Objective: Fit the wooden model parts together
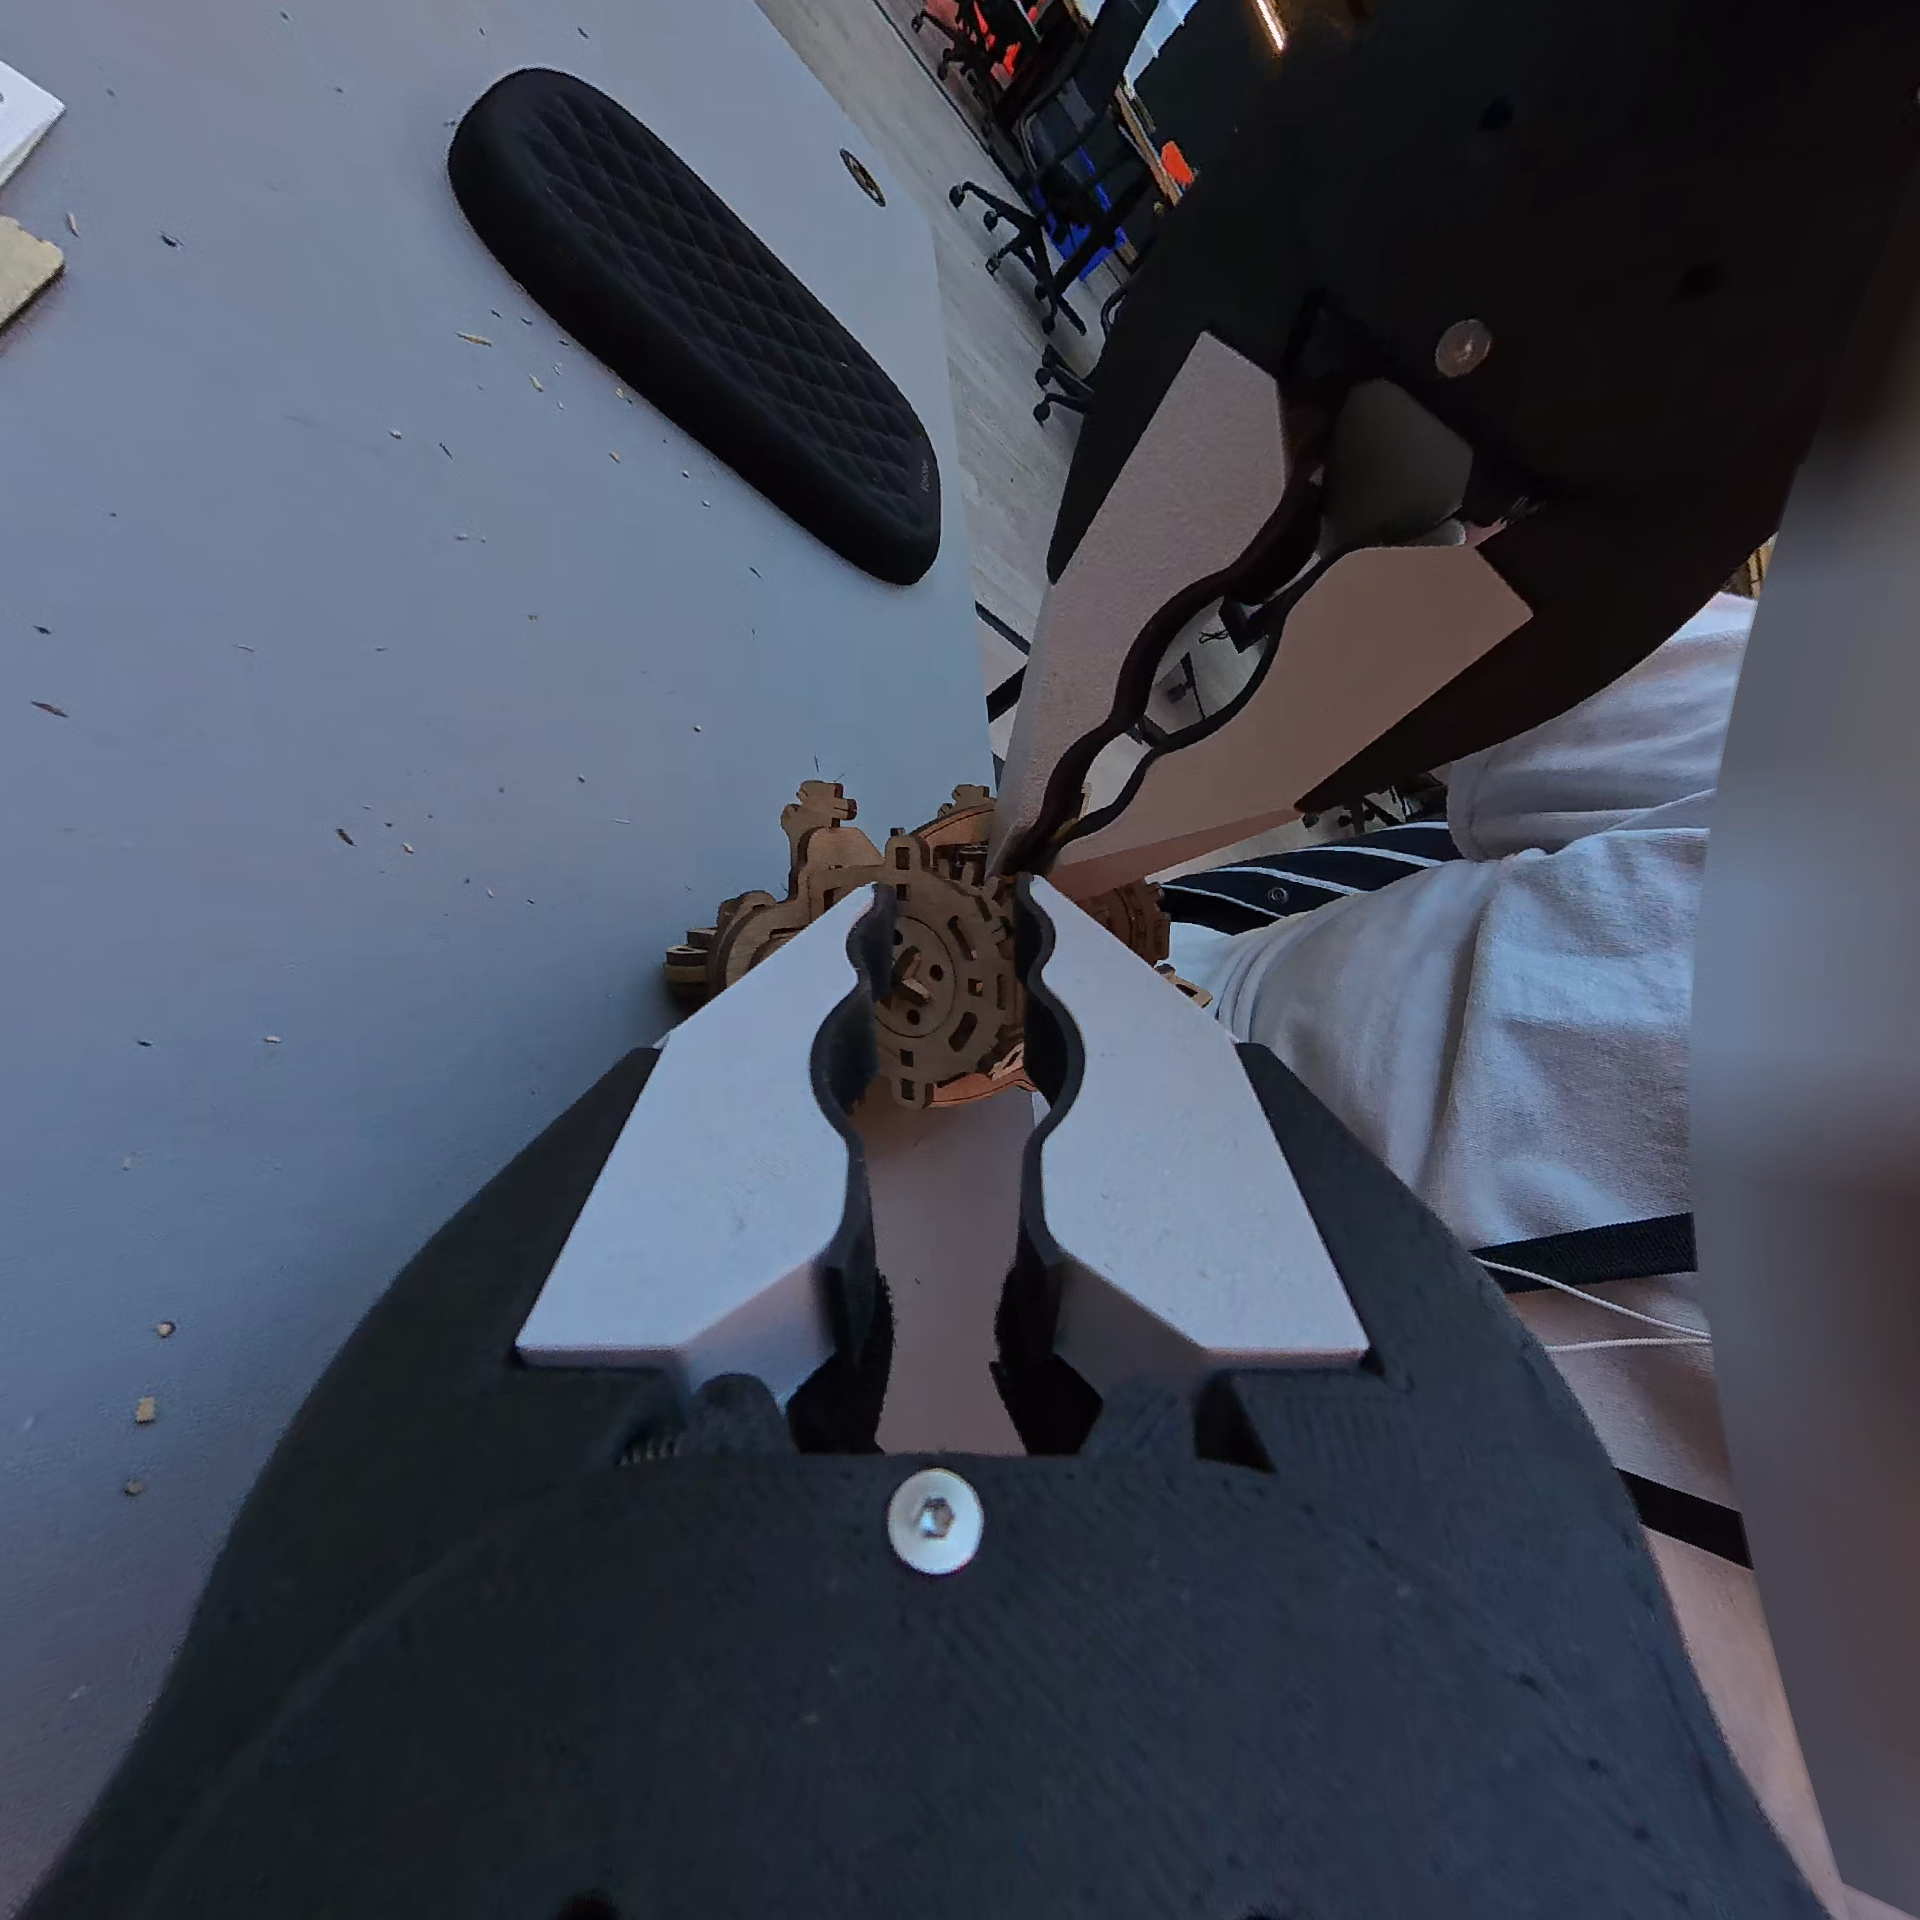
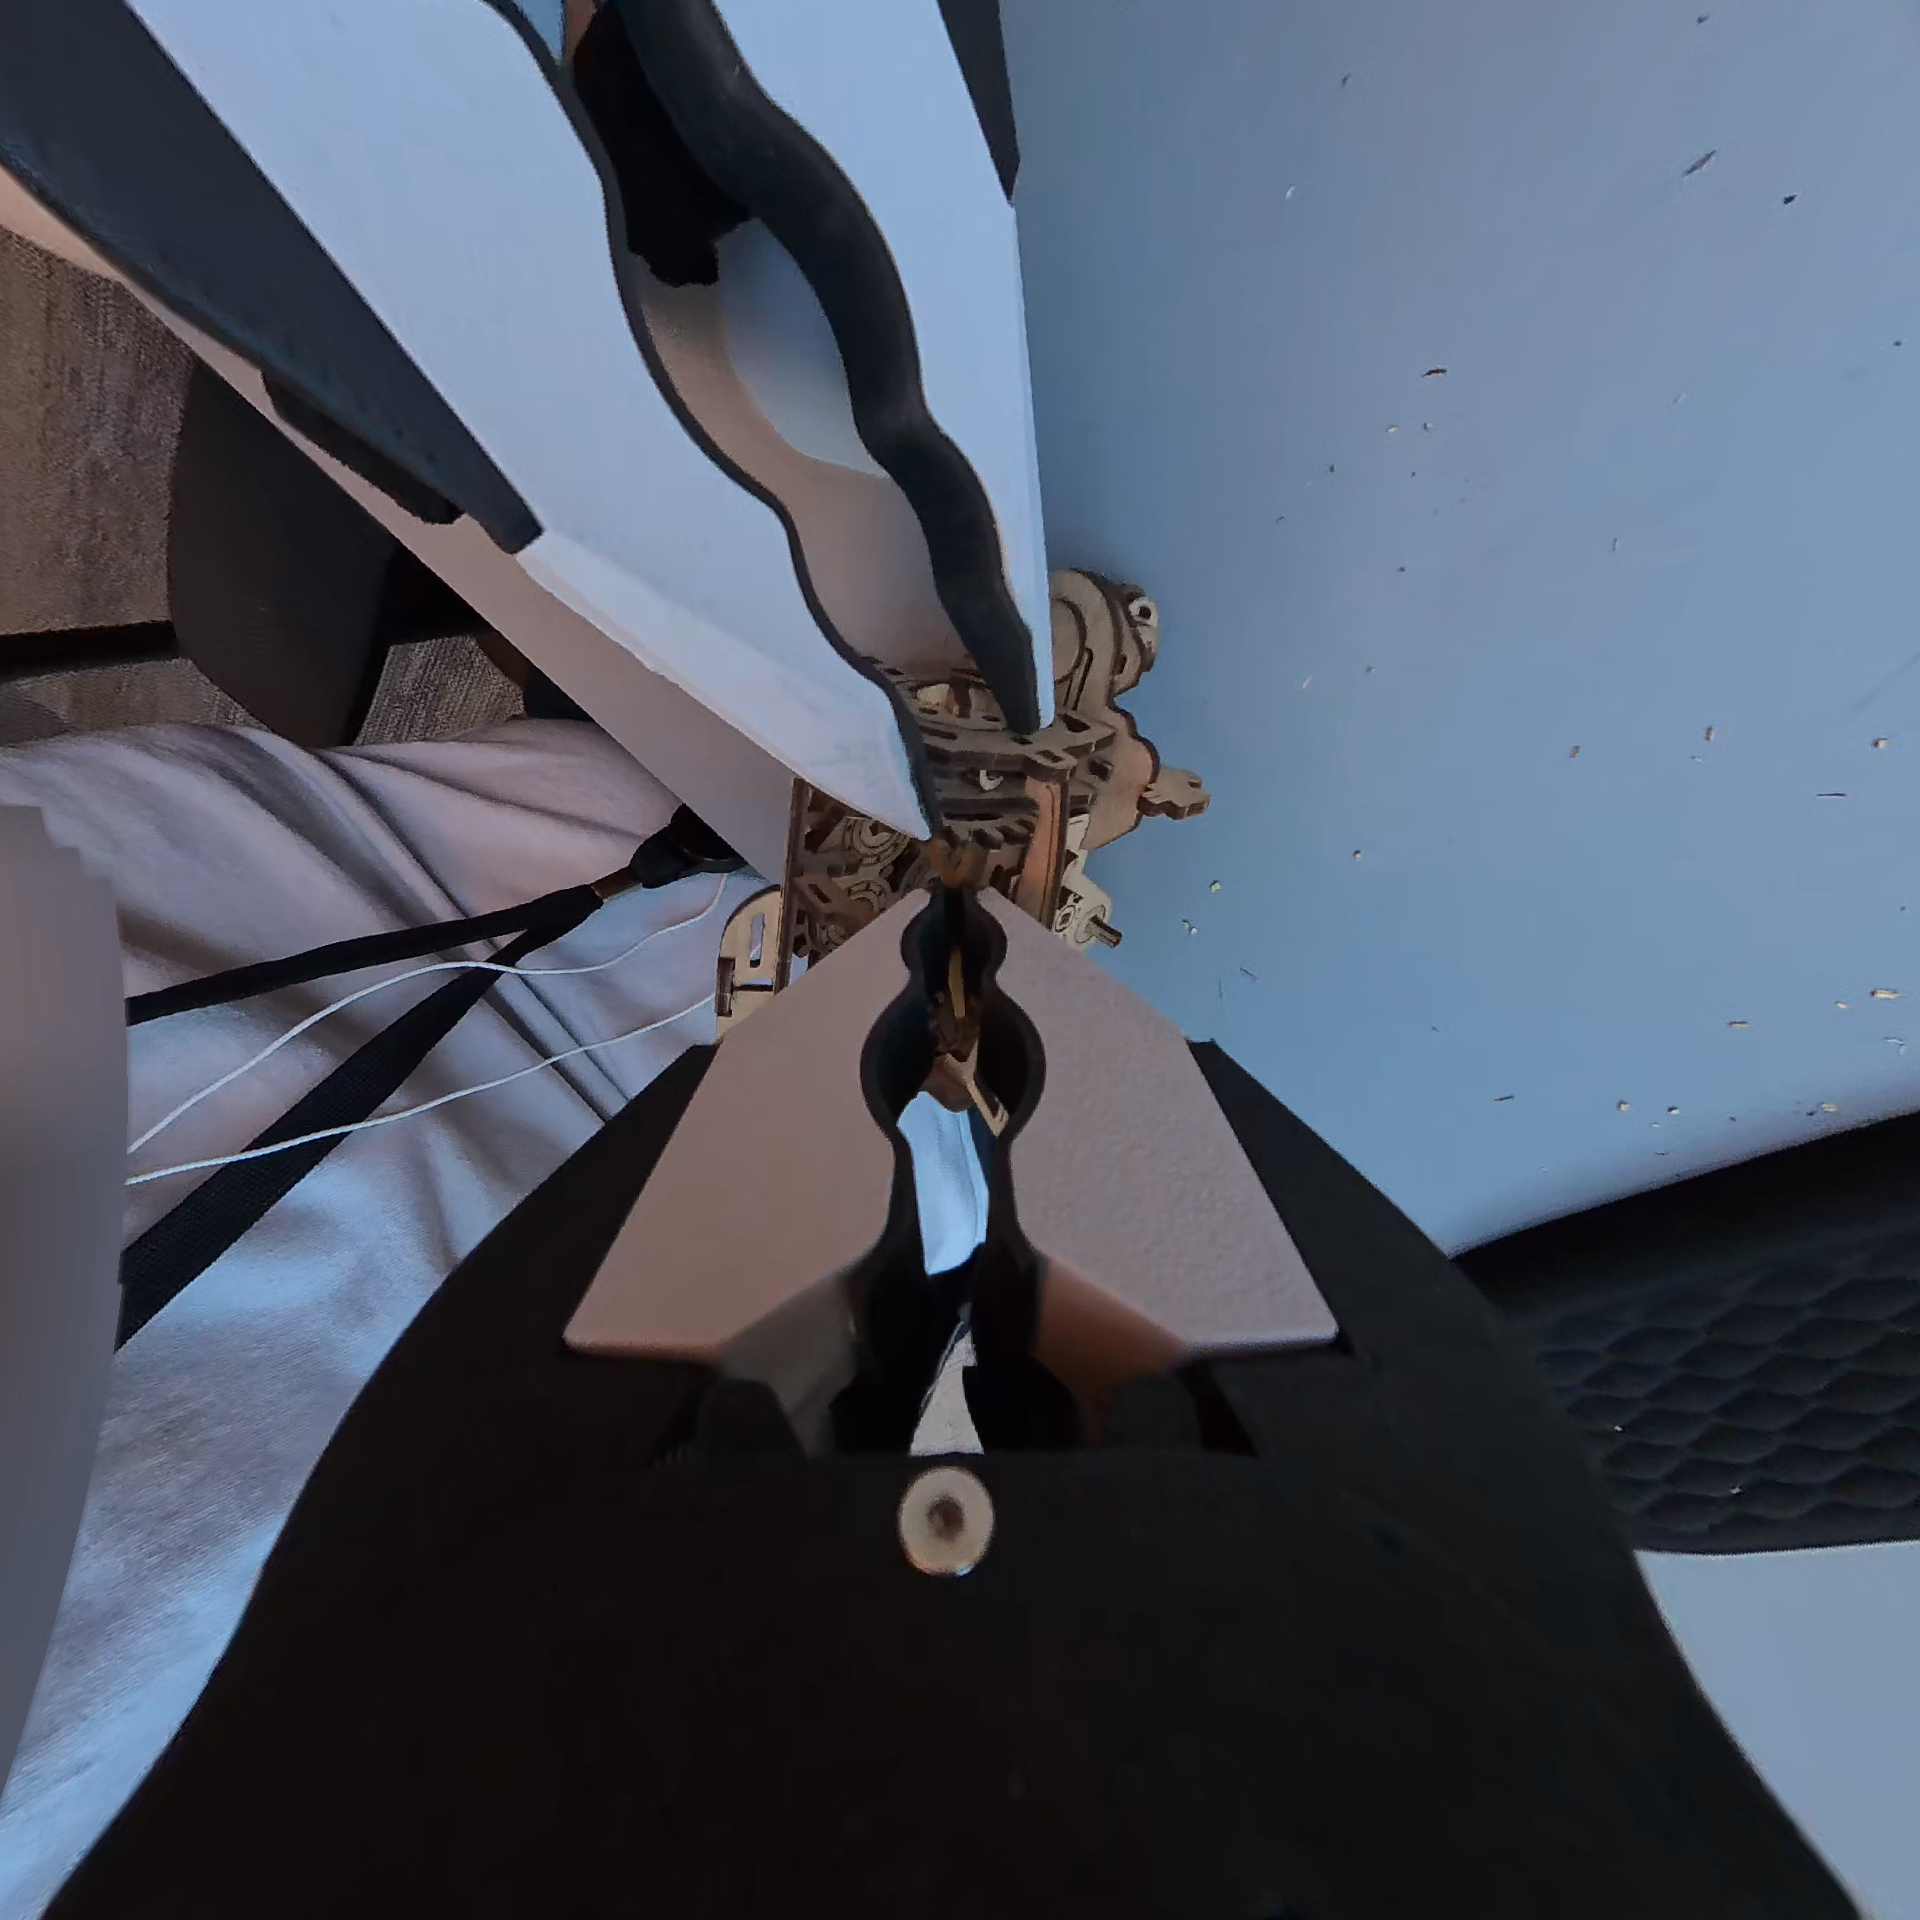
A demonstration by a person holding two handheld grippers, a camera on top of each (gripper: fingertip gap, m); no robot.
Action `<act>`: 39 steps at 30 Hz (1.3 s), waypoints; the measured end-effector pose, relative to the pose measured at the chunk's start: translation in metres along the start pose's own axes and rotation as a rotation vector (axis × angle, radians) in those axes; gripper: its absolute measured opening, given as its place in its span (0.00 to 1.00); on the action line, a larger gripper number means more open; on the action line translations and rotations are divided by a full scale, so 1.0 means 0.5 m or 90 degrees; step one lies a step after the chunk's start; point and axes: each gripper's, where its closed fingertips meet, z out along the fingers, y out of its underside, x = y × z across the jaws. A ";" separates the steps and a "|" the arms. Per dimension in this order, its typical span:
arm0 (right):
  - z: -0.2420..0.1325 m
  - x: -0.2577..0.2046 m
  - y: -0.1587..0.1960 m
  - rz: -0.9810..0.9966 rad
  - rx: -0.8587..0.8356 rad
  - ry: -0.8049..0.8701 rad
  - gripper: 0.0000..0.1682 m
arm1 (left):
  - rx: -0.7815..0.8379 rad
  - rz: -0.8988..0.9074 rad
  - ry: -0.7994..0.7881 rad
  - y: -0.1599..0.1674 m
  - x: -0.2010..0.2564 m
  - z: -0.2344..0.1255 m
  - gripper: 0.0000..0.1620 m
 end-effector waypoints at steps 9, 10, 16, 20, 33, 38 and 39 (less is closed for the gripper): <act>-0.001 -0.004 0.007 0.041 -0.032 -0.042 0.00 | 0.011 -0.023 0.016 0.002 0.003 0.001 0.13; -0.001 -0.005 0.009 0.047 -0.031 -0.055 0.00 | 0.009 -0.020 0.019 0.003 0.005 0.000 0.13; -0.001 -0.014 0.015 0.086 -0.028 -0.154 0.00 | 0.016 -0.003 0.033 0.000 0.014 -0.003 0.12; -0.002 -0.016 0.013 0.106 -0.017 -0.203 0.00 | 0.001 0.024 0.026 0.005 0.016 0.001 0.14; -0.003 -0.018 0.012 0.160 0.027 -0.241 0.00 | 0.005 0.036 0.010 0.005 0.016 0.004 0.13; -0.002 -0.012 0.015 0.185 0.016 -0.209 0.00 | 0.009 0.045 0.004 0.004 0.018 0.005 0.12; -0.002 -0.010 0.016 0.190 0.011 -0.202 0.00 | 0.009 0.049 0.001 0.004 0.018 0.005 0.12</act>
